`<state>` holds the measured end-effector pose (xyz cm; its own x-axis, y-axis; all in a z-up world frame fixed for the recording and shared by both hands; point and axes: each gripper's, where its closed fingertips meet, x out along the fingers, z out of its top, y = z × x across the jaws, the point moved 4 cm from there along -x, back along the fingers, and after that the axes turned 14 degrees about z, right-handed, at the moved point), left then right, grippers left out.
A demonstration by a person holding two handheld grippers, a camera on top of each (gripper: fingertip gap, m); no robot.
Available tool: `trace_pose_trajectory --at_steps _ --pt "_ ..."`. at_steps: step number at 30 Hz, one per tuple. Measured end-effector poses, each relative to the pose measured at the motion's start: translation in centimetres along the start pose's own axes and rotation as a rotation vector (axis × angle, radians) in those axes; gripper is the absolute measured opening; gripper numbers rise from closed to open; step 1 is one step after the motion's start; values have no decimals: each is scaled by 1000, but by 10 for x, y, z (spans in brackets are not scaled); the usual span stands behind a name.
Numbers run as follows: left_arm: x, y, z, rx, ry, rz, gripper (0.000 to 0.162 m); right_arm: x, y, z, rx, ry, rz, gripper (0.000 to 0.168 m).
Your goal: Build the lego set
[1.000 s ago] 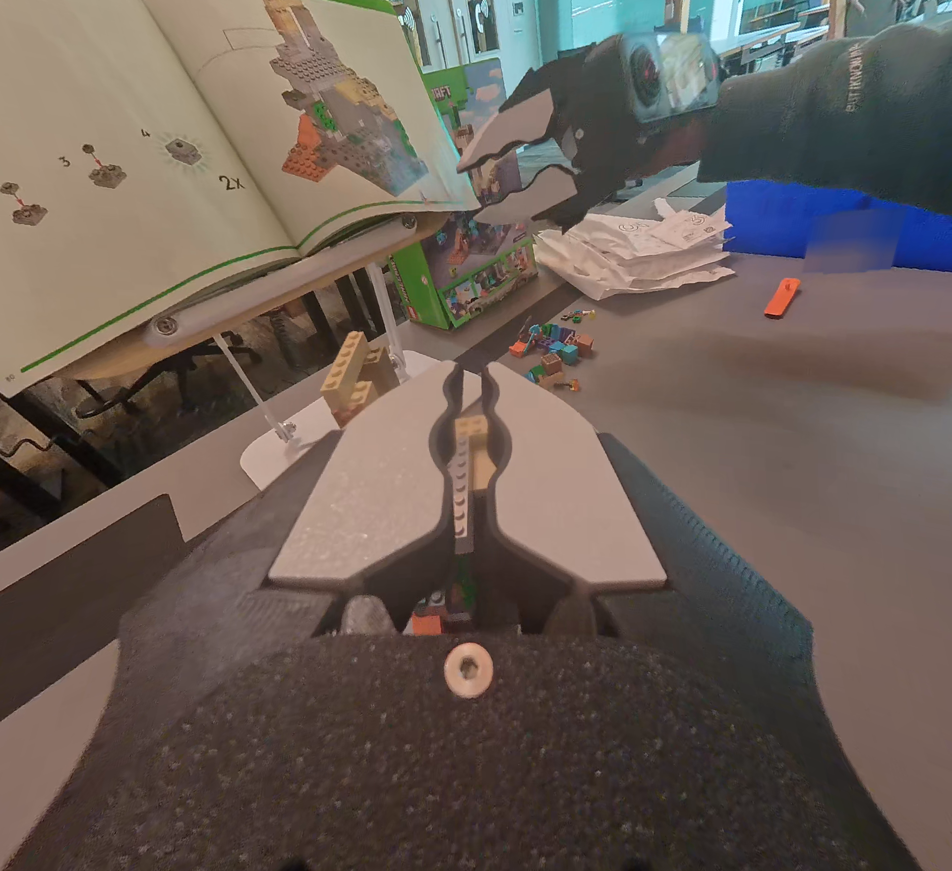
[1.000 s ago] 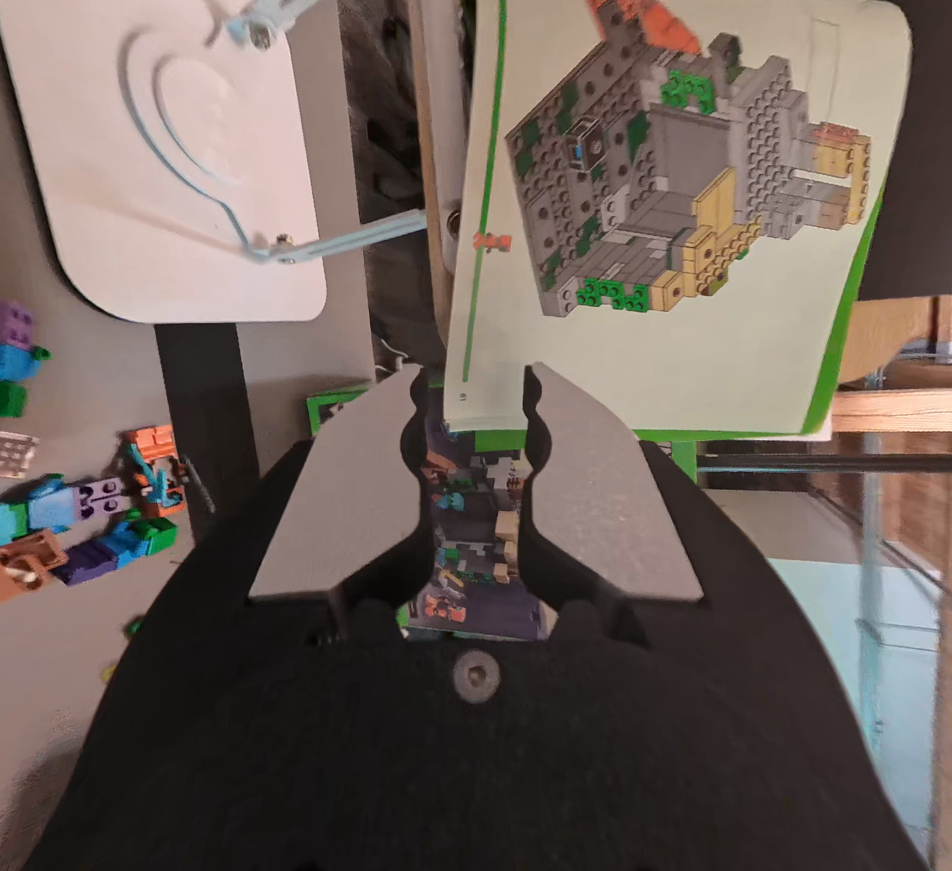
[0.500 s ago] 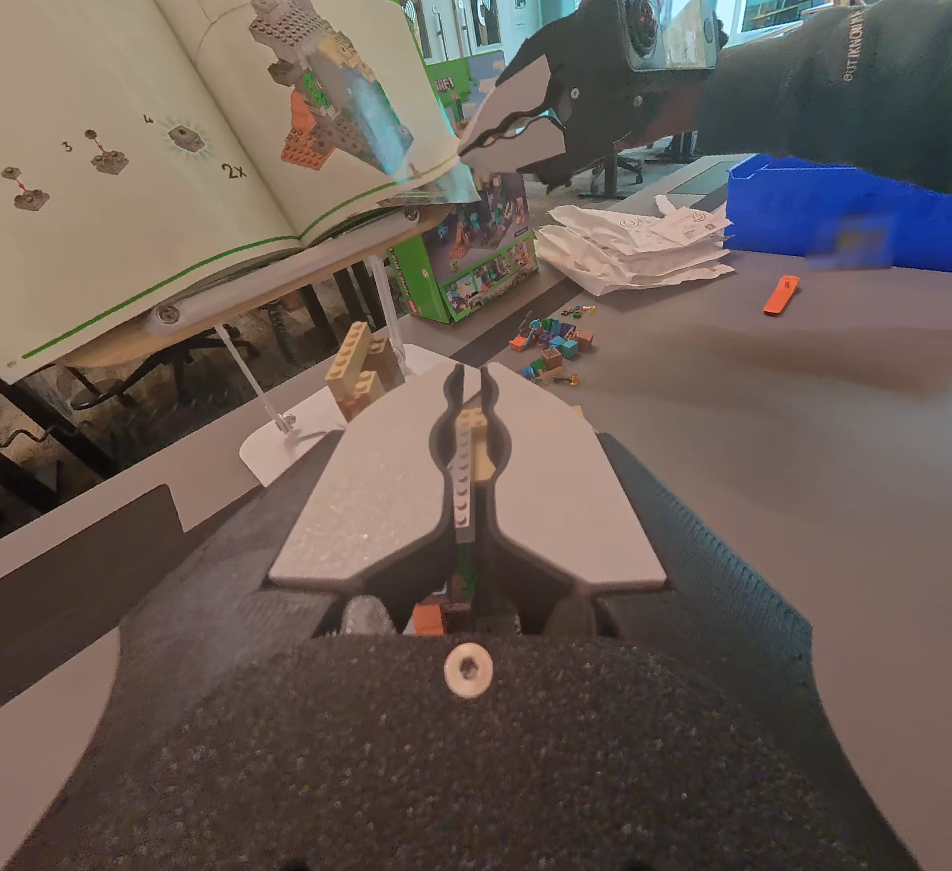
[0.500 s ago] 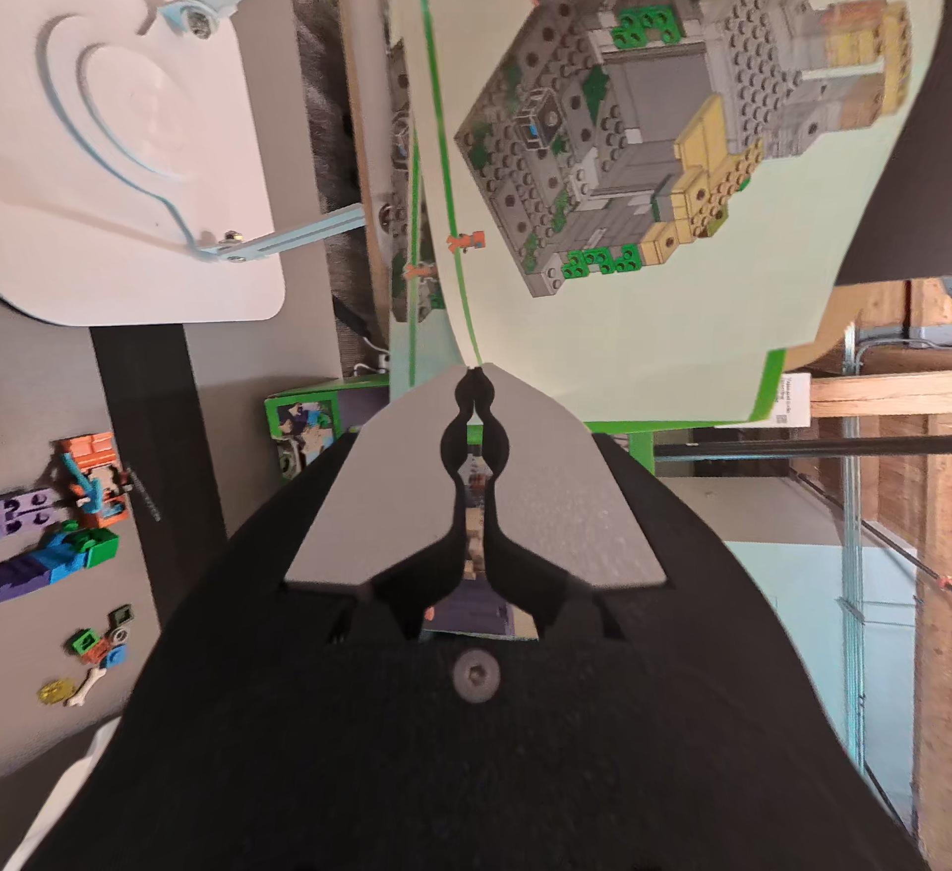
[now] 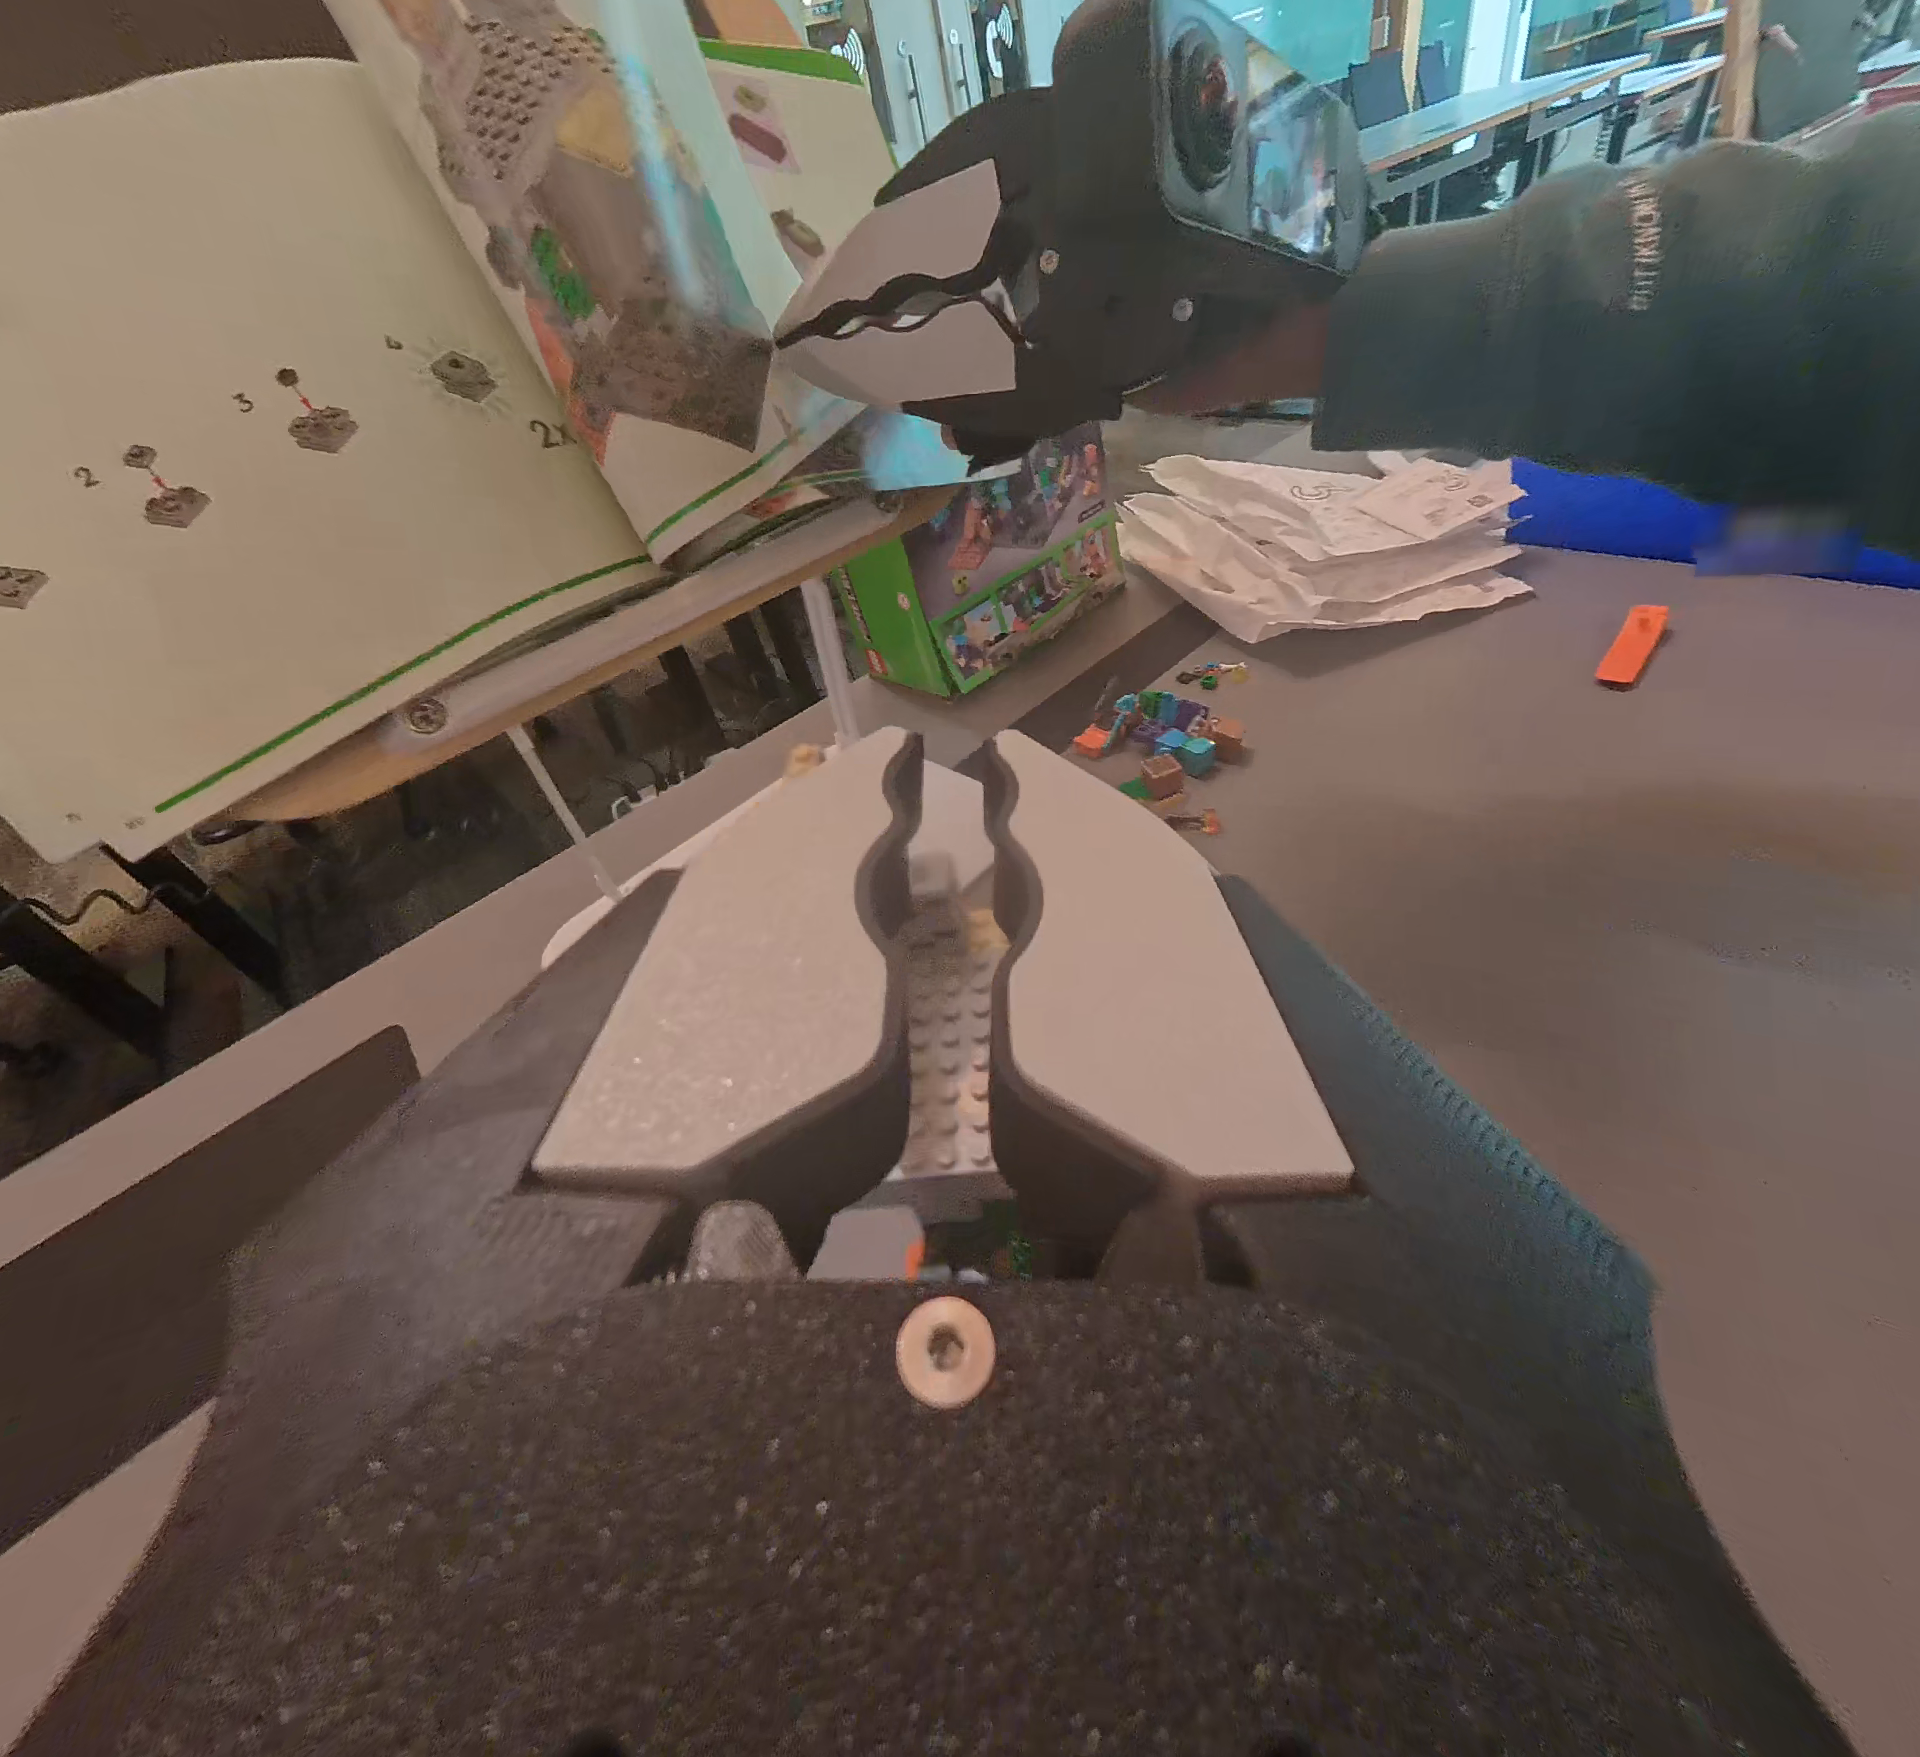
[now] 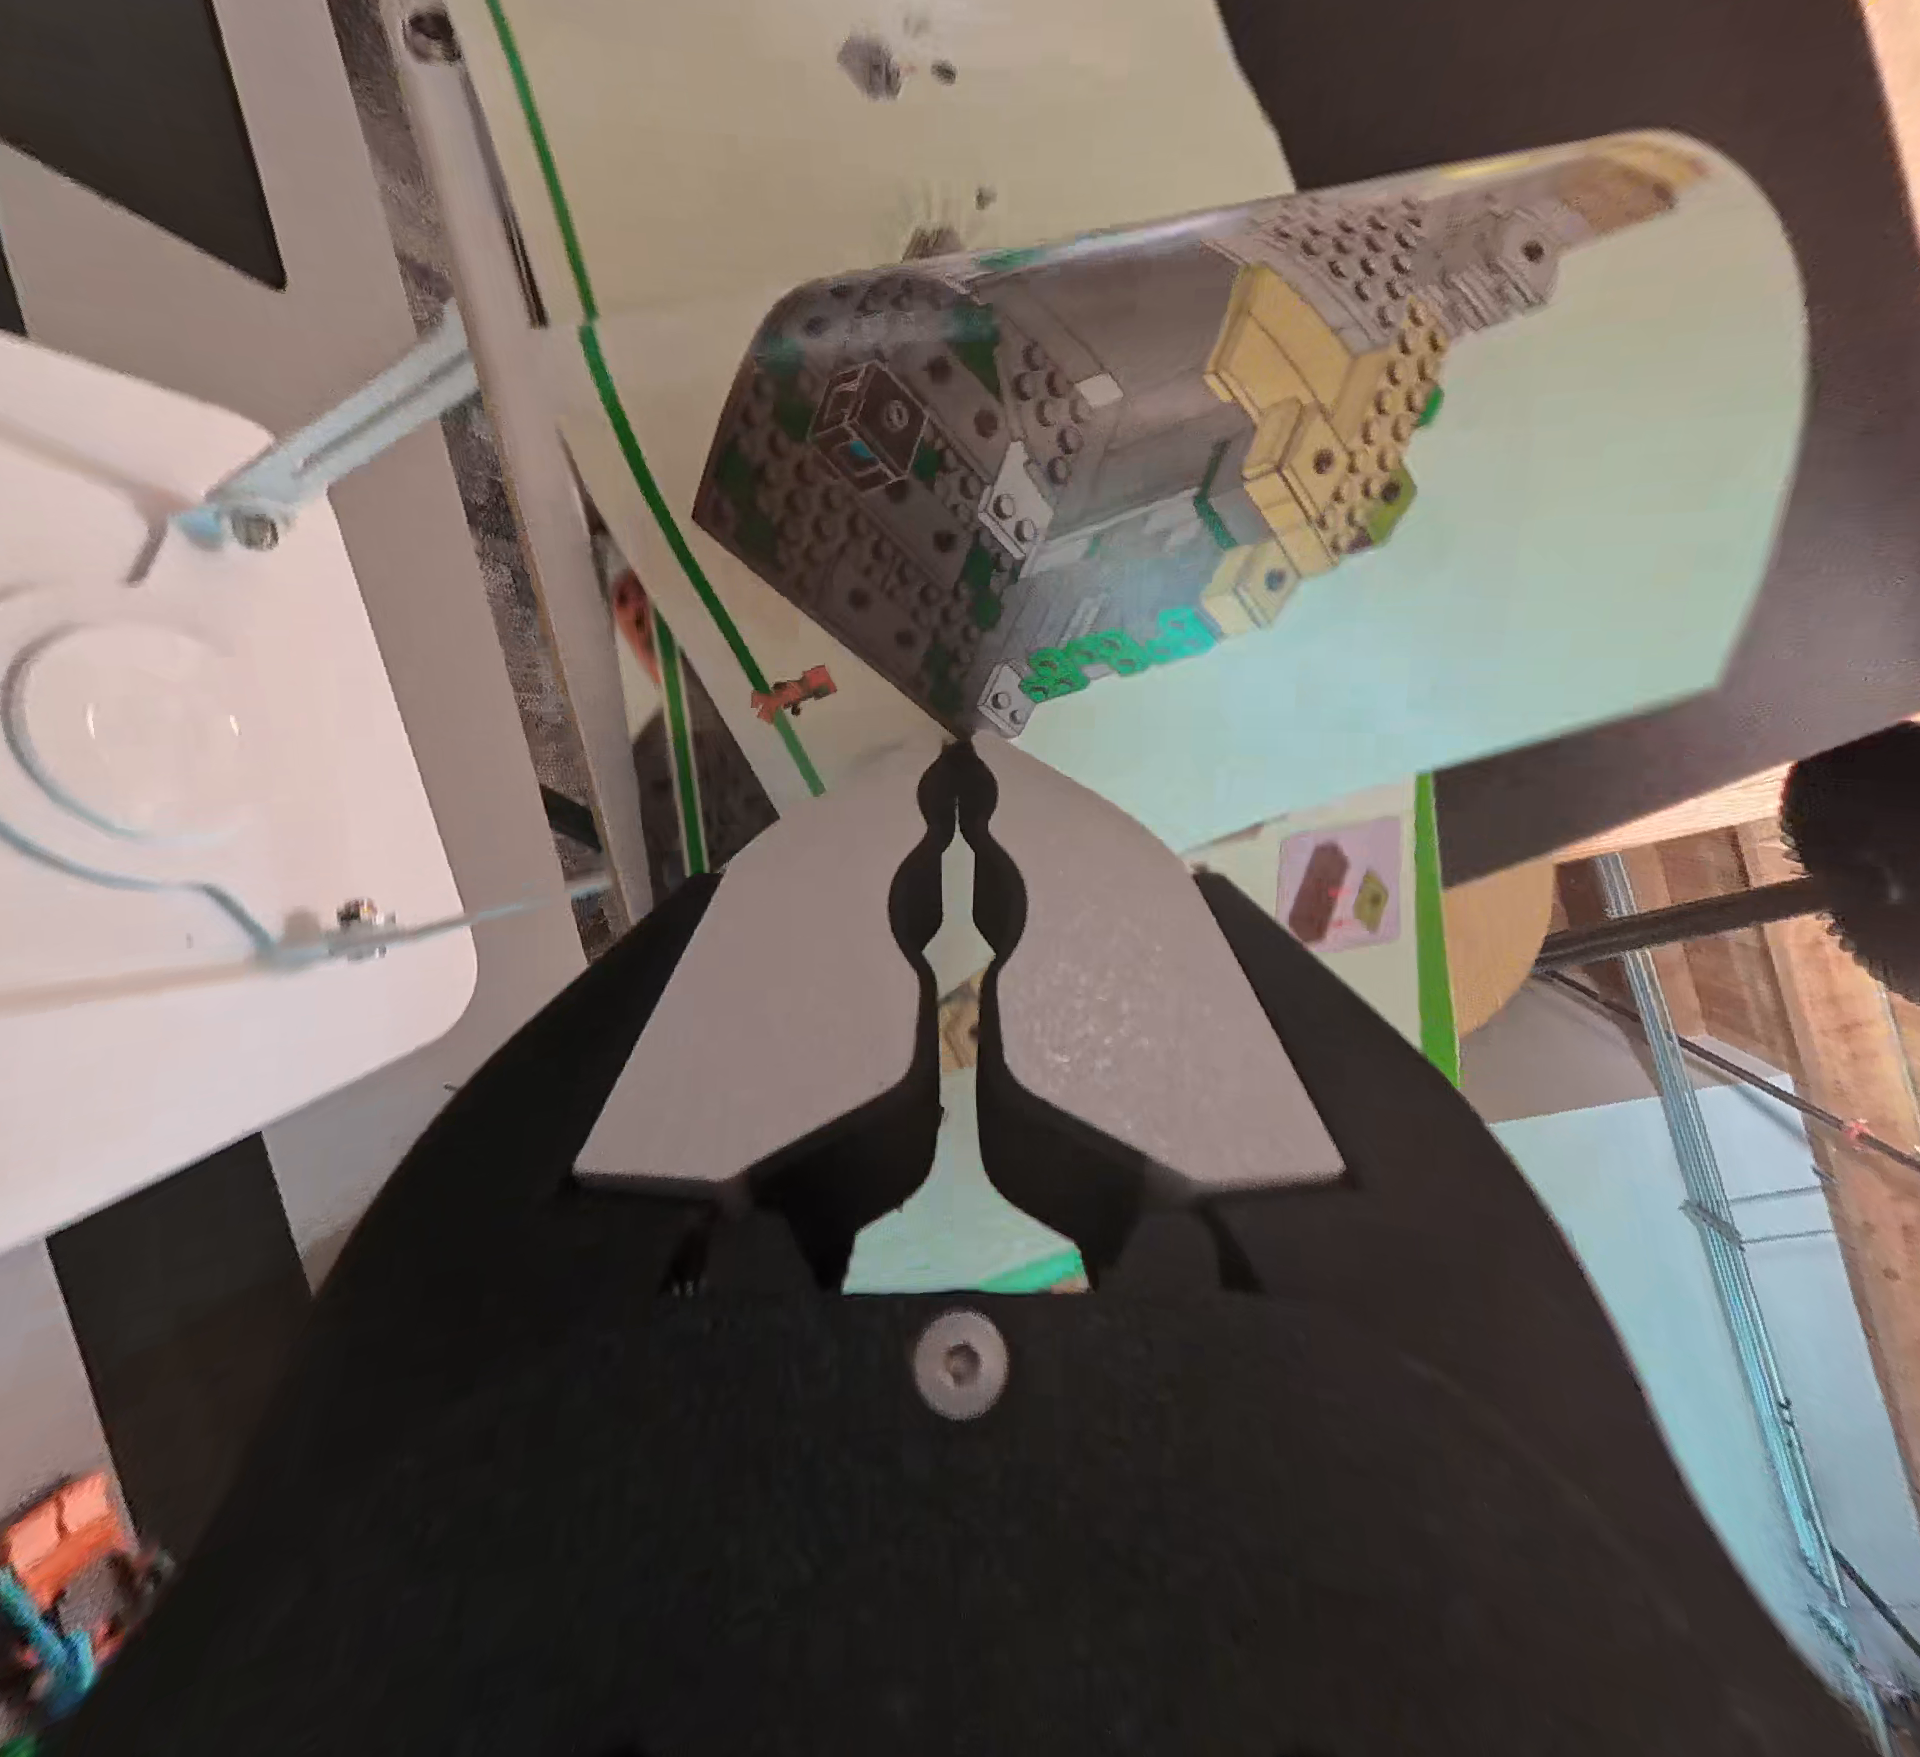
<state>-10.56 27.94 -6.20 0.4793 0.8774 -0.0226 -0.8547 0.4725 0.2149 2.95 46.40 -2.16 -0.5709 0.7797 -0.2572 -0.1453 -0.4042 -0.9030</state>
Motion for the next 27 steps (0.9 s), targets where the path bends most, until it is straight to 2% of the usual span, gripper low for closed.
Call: trace_pose_trajectory --at_steps 5,12,14,15,17,18,22,25,26,27 --pt "36 33 22 11 12 47 25 14 -5 31 -9 -41 -7 0" --pt "133 91 47 -217 131 22 59 31 -2 55 -18 -54 13 0" --pt "152 96 52 -248 133 16 55 33 1 59 -18 -65 17 0" --pt "158 98 53 -234 138 32 44 33 2 61 -18 -67 19 0" --pt "163 102 51 -177 155 69 11 31 3 62 -16 -73 20 0" --pt "163 104 49 -150 153 91 2 27 3 62 -6 -83 17 0" --pt "154 117 36 -122 176 126 0 7 -5 56 87 -129 -5 0" --pt "146 116 33 -146 163 100 0 4 -10 36 175 -83 -8 0" --pt "145 109 34 -163 165 57 2 7 -10 32 193 -81 5 0" --pt "145 101 36 -177 170 18 15 10 -8 29 203 -84 21 0"
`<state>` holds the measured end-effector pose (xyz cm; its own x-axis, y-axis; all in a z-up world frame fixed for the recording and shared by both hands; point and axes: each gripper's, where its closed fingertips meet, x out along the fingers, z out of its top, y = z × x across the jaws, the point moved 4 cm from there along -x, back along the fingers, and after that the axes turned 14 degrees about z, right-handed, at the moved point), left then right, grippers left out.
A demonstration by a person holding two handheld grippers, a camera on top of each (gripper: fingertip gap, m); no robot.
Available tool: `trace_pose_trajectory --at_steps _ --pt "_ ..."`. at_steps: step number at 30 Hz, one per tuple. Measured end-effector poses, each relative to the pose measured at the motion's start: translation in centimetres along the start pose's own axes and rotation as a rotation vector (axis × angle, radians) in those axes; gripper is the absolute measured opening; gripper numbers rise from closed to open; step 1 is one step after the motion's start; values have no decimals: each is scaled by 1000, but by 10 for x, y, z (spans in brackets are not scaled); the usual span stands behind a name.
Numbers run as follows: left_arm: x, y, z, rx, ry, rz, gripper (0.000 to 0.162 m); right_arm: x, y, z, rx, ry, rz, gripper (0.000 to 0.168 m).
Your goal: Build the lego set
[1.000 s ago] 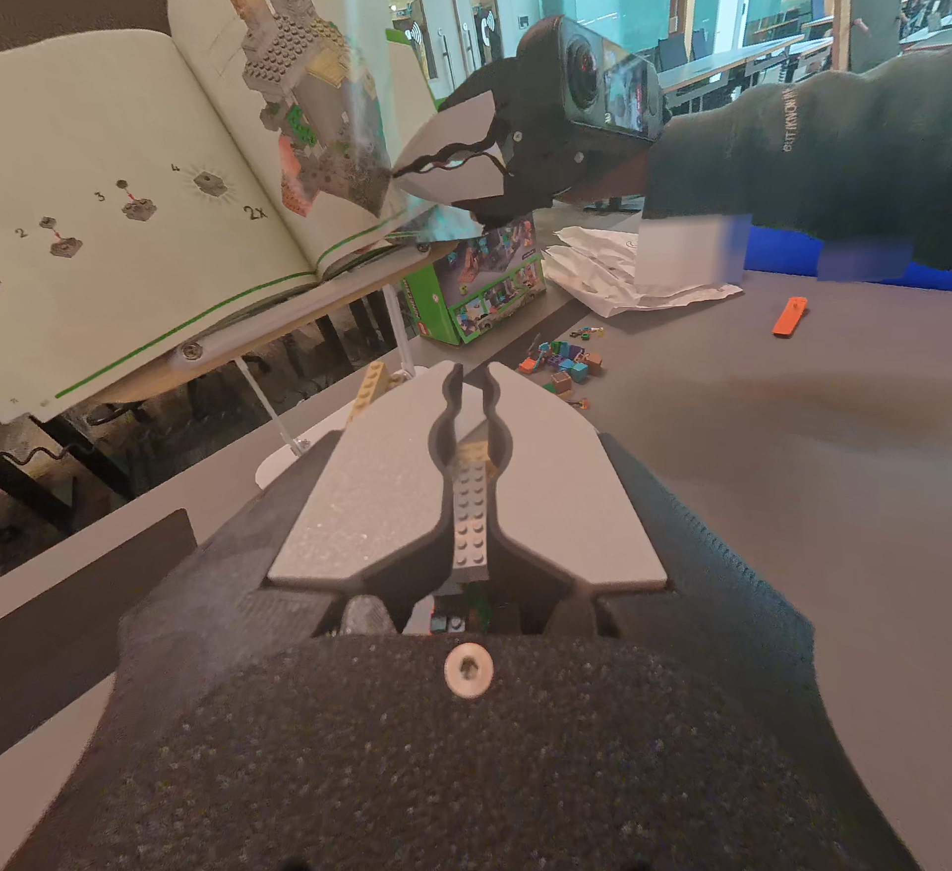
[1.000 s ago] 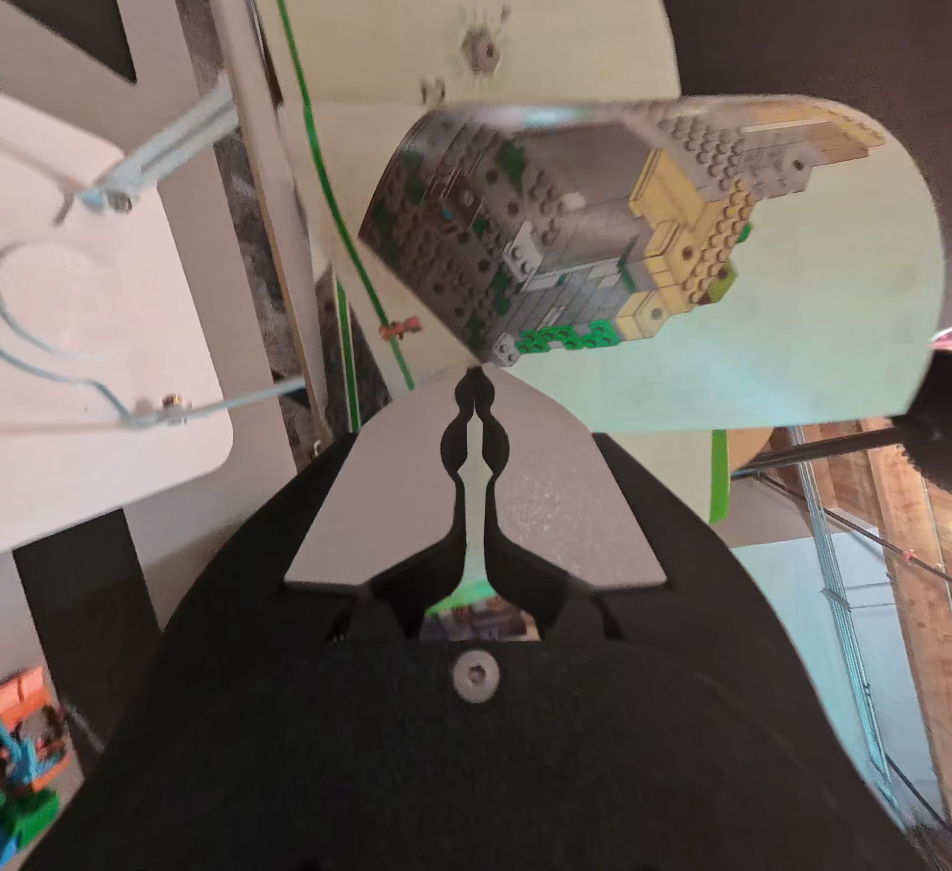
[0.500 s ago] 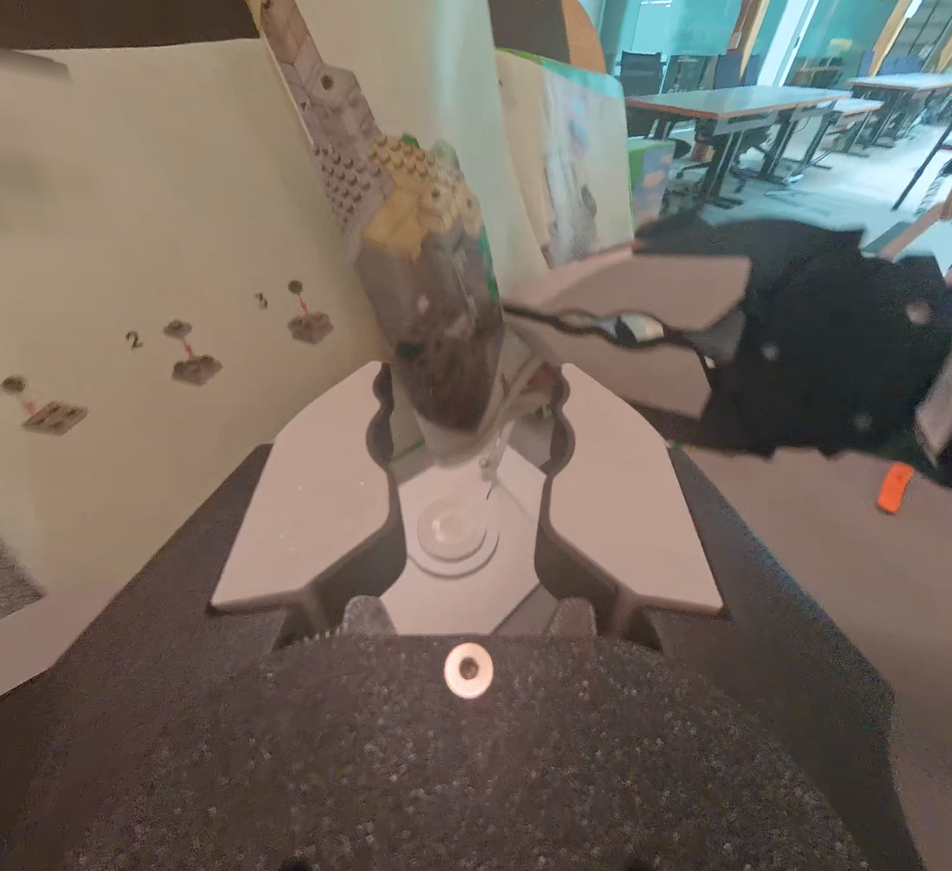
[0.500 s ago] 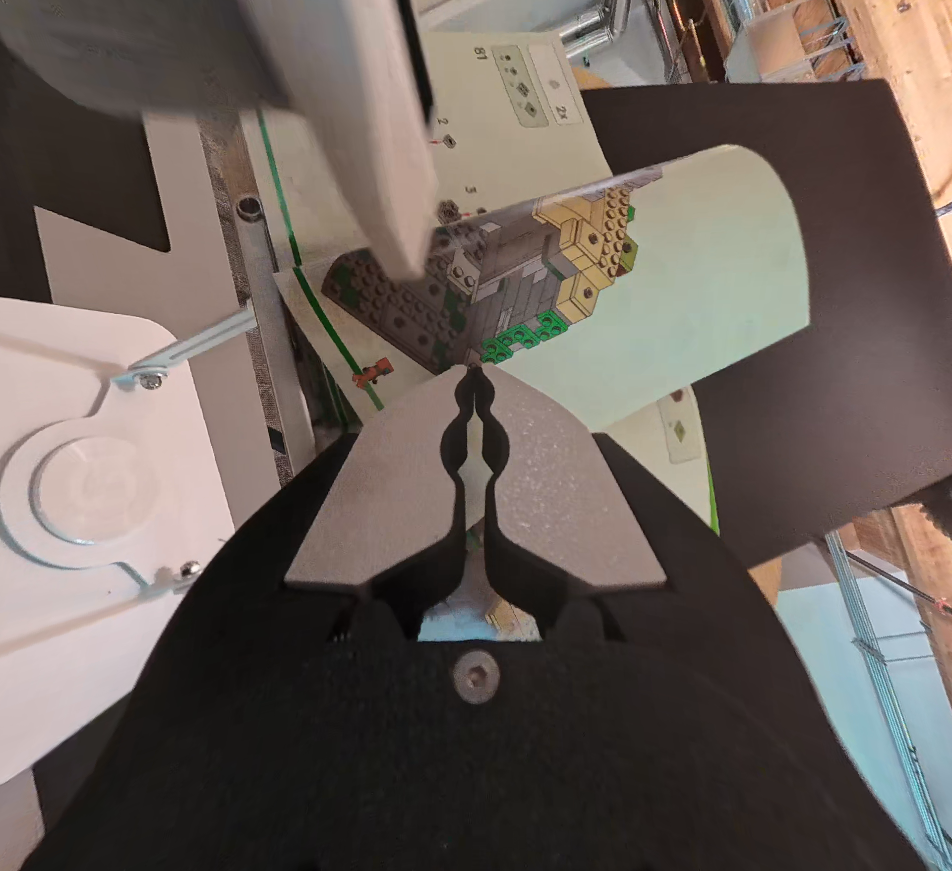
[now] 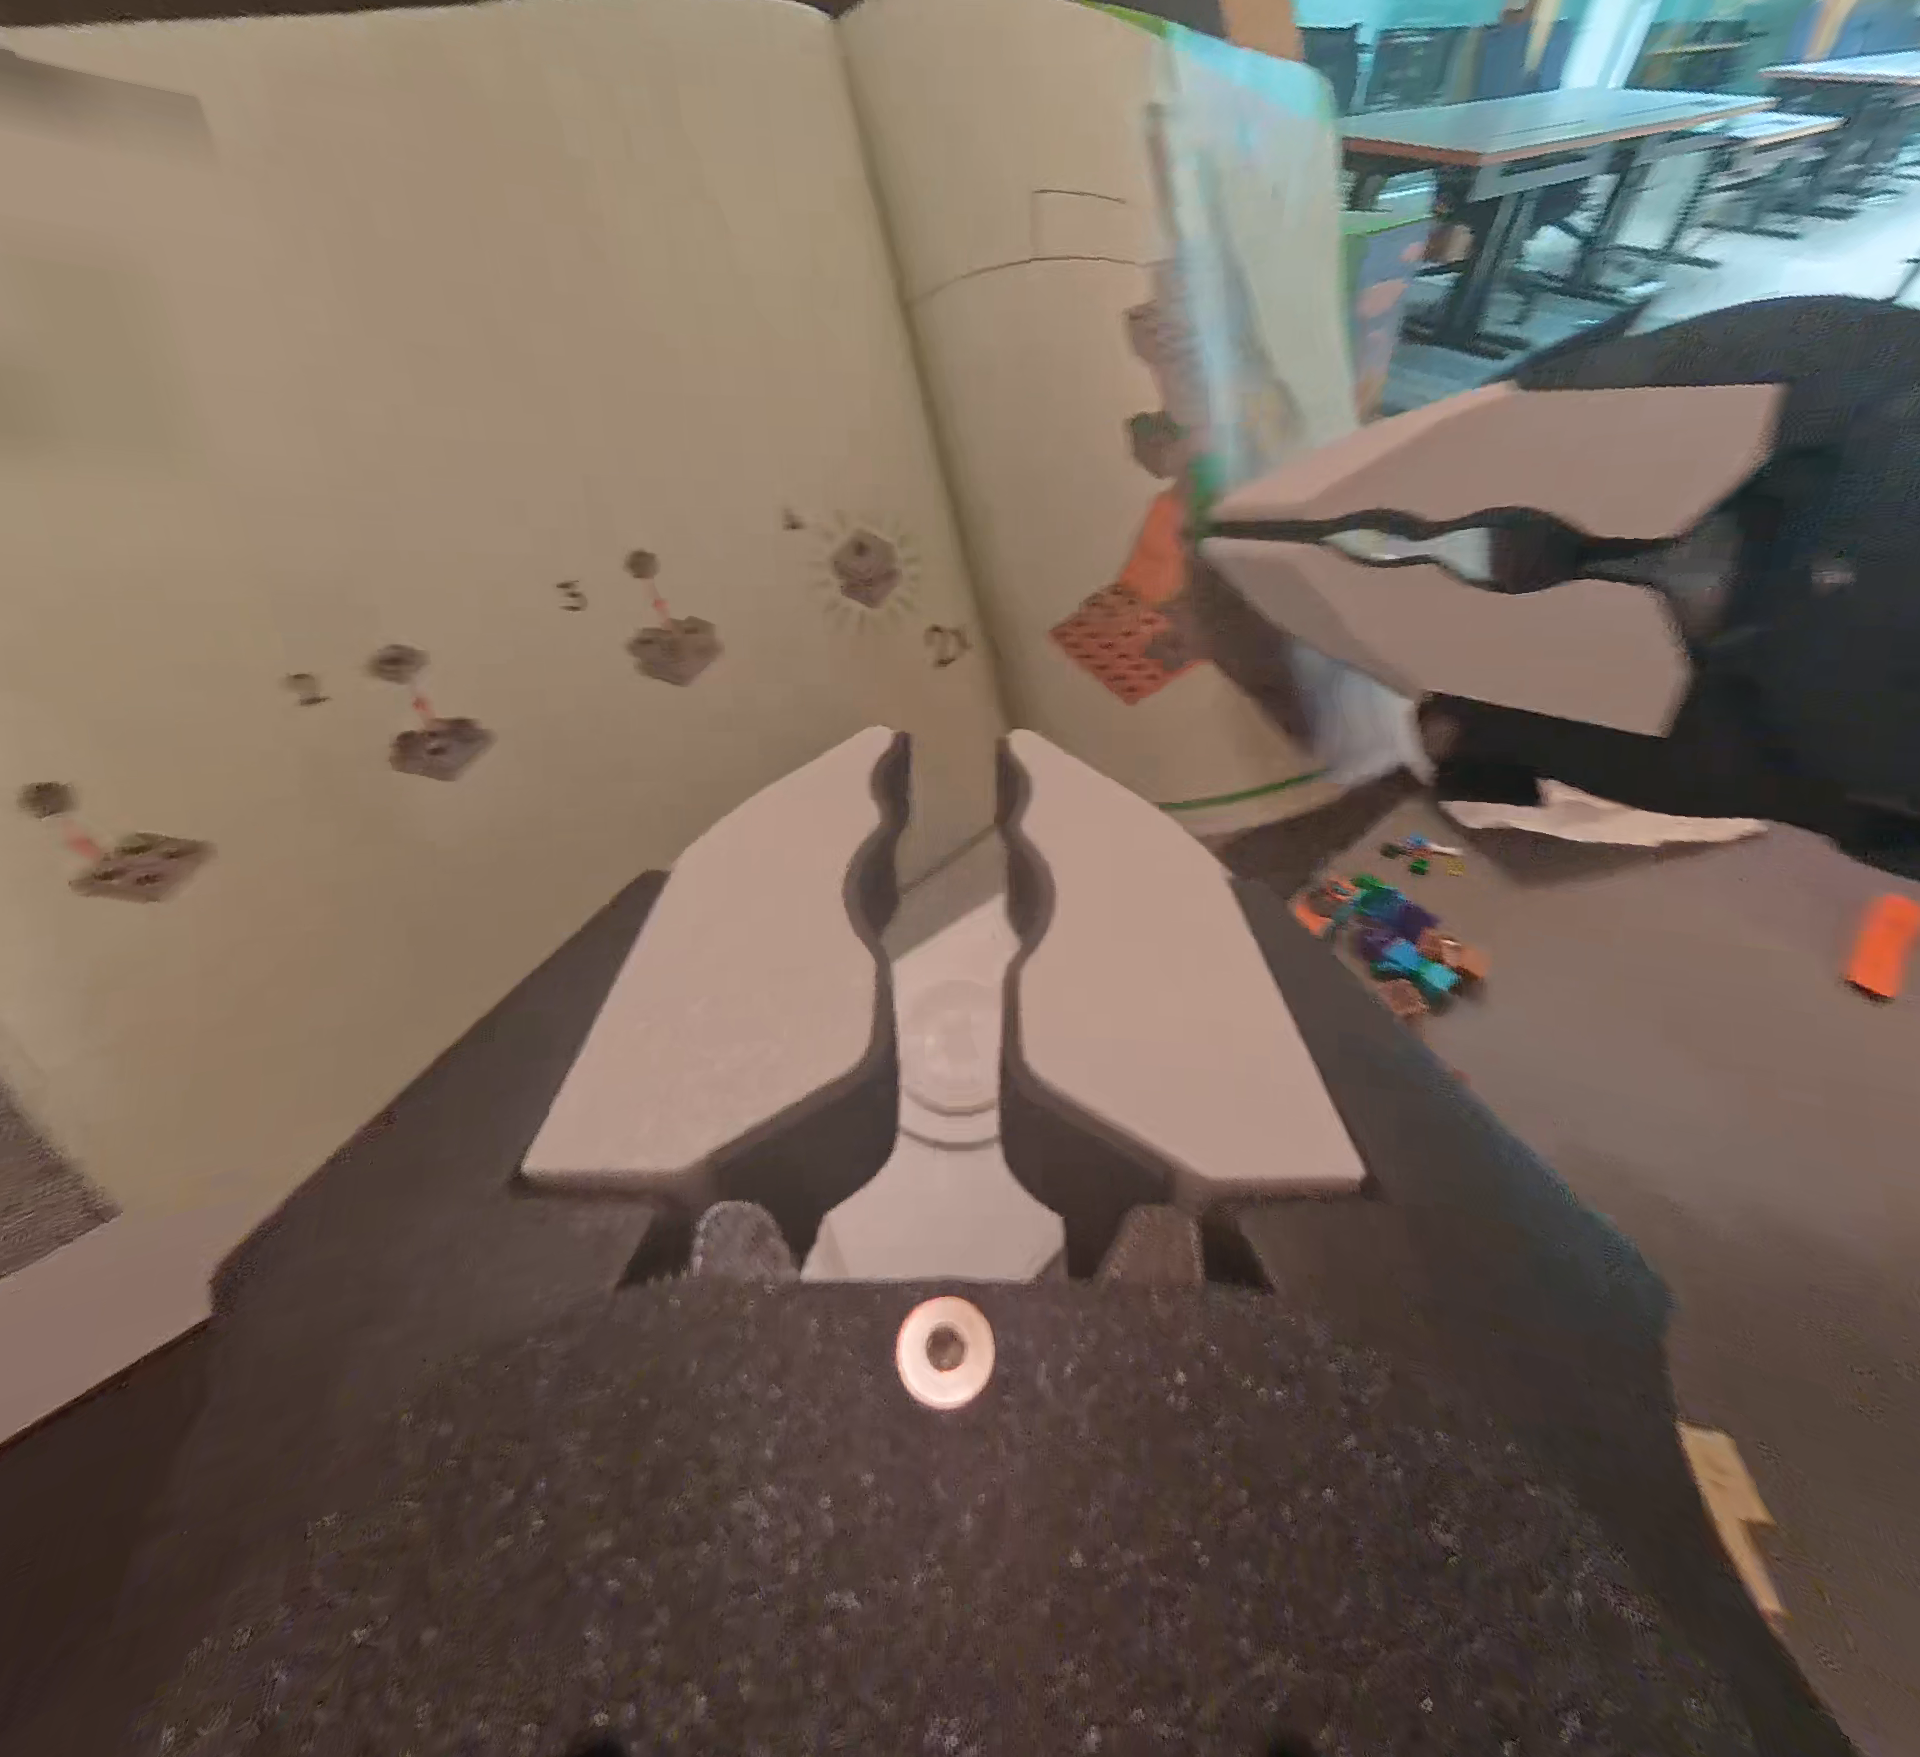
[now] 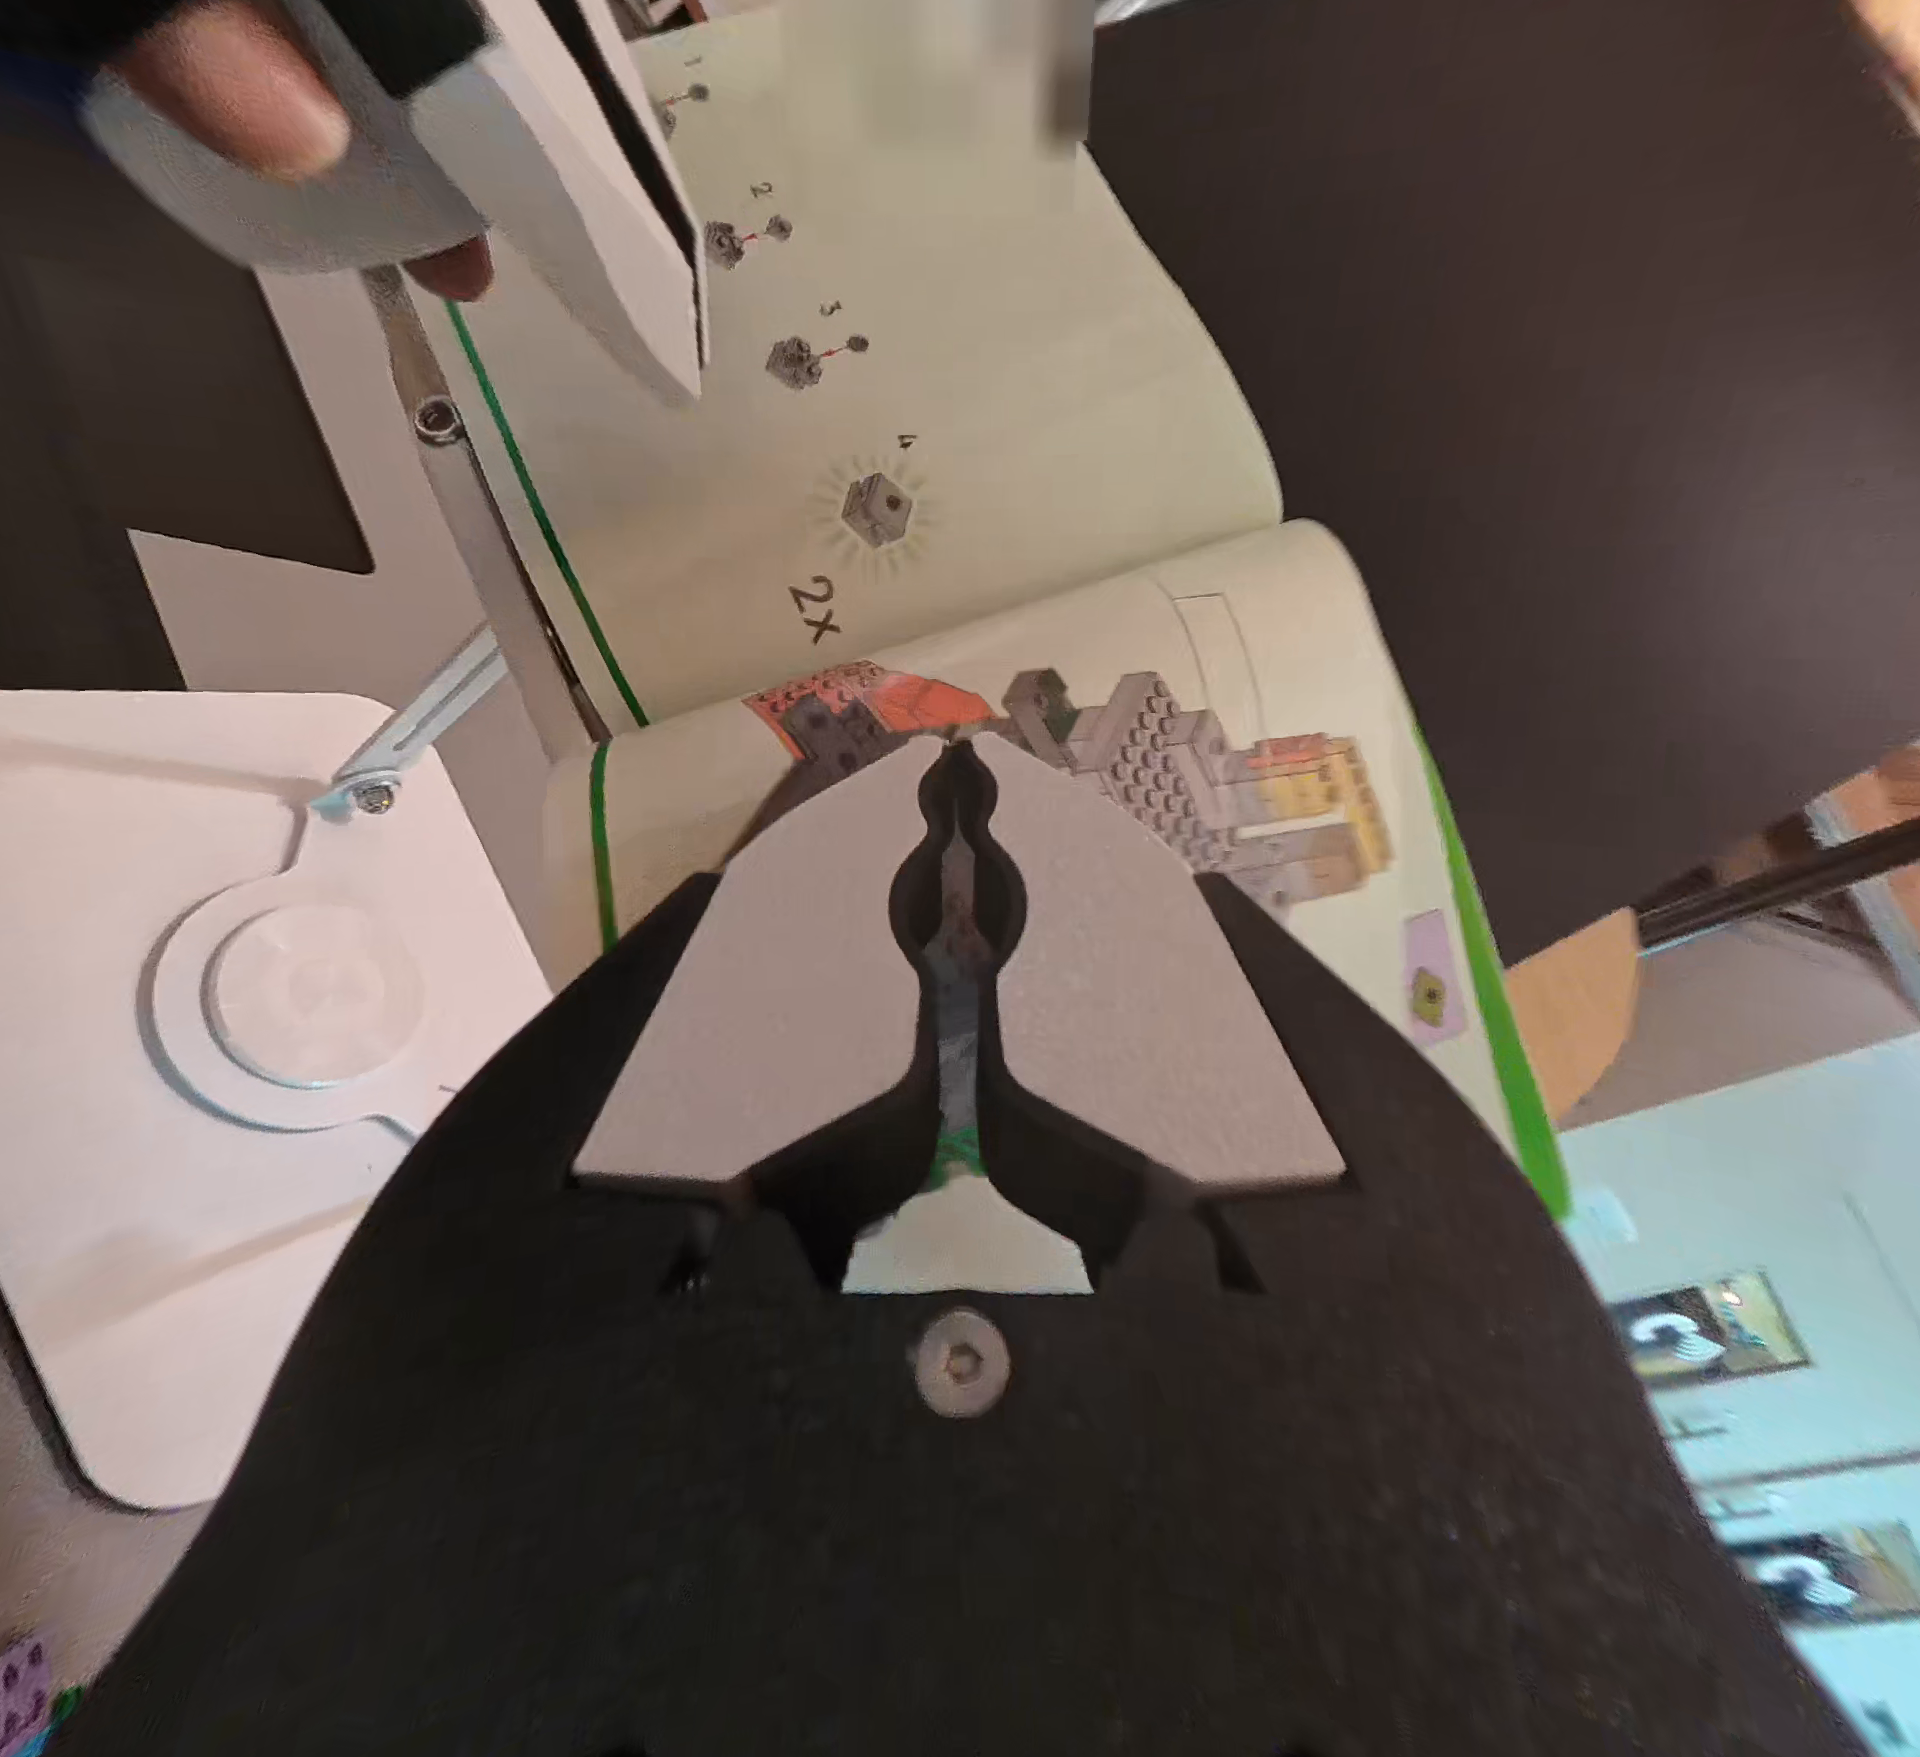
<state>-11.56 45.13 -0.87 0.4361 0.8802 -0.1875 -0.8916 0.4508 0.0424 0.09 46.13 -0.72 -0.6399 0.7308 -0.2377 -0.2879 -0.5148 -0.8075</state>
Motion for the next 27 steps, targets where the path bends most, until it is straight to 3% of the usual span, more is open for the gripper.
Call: trace_pose_trajectory --at_steps 3,7,11,14,19,23,27 --pt "4 -25 -6 52 44 -73 38 14 7 0 -27 15 25 0" --pt "16 -42 -23 131 96 -60 48 27 15 13 -28 11 55 0" --pt "34 -38 -32 137 142 27 34 34 16 23 -1 4 84 0" --pt "38 -35 -30 152 135 63 0 32 15 28 4 2 86 0" --pt "34 -23 -33 154 149 93 0 -8 -3 26 117 -53 26 0" --pt "27 -14 -34 138 140 95 0 -60 -31 -19 330 -65 -87 0" --pt "18 -14 -33 121 122 87 0 -70 -21 -78 486 67 87 78"
